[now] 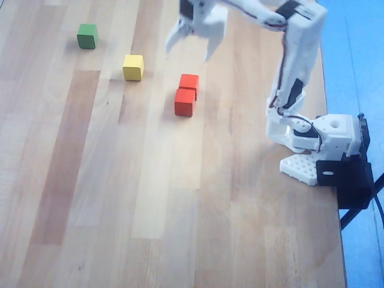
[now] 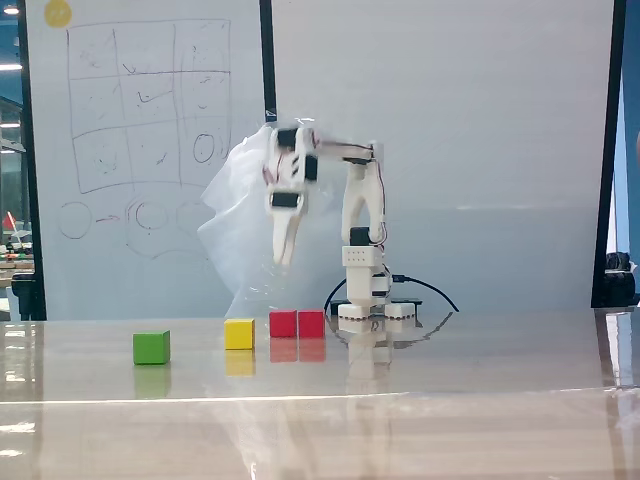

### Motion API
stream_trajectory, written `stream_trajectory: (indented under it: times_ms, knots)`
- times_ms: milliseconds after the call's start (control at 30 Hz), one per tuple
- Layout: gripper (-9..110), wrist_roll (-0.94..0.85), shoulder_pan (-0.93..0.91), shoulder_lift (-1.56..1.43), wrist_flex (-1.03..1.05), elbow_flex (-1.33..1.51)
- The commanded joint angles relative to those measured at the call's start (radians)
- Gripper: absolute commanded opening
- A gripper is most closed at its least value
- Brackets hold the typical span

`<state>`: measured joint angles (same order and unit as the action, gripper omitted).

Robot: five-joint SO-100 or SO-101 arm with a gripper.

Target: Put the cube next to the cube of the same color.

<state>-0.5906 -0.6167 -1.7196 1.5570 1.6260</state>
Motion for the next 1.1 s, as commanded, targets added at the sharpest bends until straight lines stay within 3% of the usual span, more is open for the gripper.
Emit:
stream_trajectory:
  times_ms: [0,267,533,700,933,1067]
  knots:
    - [27,0.078,0.1,-0.202,0.114,-0.169]
    - [-2,0.469,0.528,-0.278,0.12,-0.178]
    - [0,0.511,0.703,-0.437,0.129,-0.13]
    - [0,0.511,0.721,-0.678,0.089,0.164]
    - [0,0.476,0.623,-1.109,-0.258,0.75]
    - [0,0.367,0.526,-1.135,-0.411,1.051]
